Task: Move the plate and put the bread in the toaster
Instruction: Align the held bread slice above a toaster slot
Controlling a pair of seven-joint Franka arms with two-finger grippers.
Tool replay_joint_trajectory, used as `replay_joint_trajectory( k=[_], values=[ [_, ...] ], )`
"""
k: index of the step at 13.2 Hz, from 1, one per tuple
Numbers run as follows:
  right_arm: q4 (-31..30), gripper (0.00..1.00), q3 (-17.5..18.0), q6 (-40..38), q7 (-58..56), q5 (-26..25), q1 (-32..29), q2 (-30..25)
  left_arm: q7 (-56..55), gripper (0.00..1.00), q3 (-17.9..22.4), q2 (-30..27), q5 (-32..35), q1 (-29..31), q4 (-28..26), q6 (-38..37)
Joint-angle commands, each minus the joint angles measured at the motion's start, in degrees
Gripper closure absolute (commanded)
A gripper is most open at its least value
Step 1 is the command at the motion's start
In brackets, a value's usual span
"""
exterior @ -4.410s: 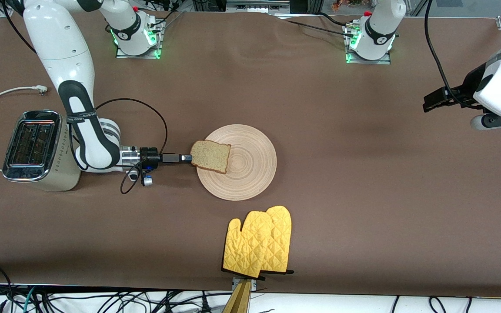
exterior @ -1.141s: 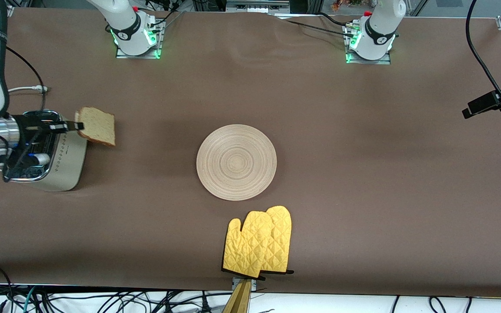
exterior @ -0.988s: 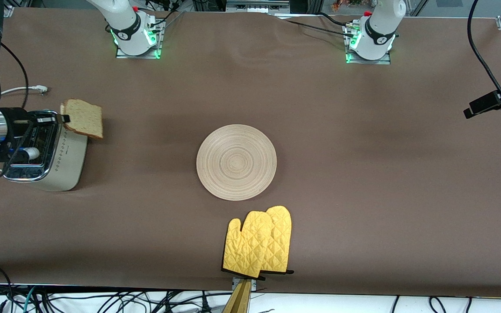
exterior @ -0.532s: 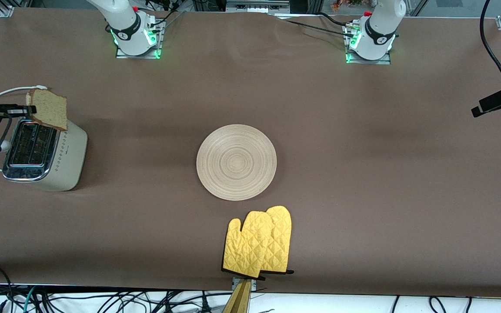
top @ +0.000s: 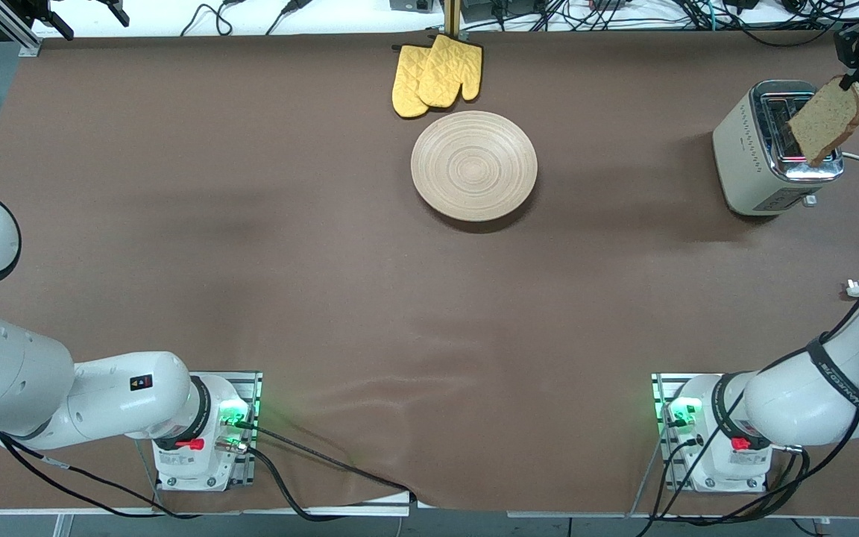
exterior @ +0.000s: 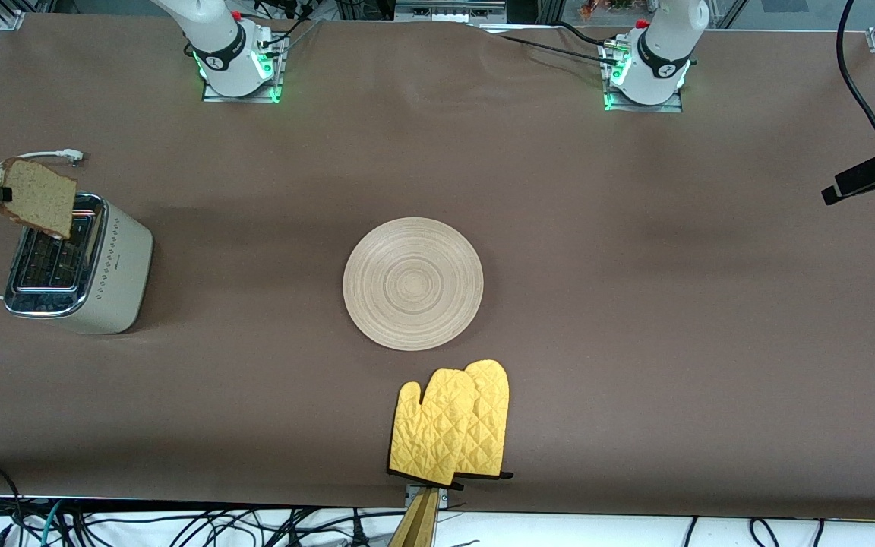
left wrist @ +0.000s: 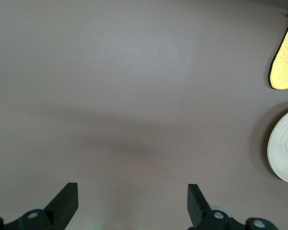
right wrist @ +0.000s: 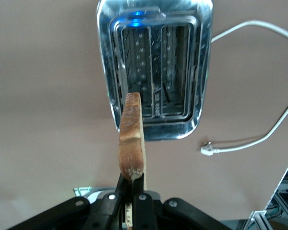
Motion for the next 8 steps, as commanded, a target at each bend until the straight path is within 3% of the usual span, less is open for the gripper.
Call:
replay_joint_trajectory(
  k=[1,8],
  values=[
    [1.2,1.0,-0.15,2.02,-0.9,-0.61,-0.16,1.18,1.23,0.0,-0.22,0.31,-0.39,0.27,1.15,-0.55],
    [1.11,1.0,-0.15,6.94,-0.28,2.11,-0.51,3.11,1.32,0.0,0.04,0.31,-0.48,0.27,1.15,-0.46]
  ],
)
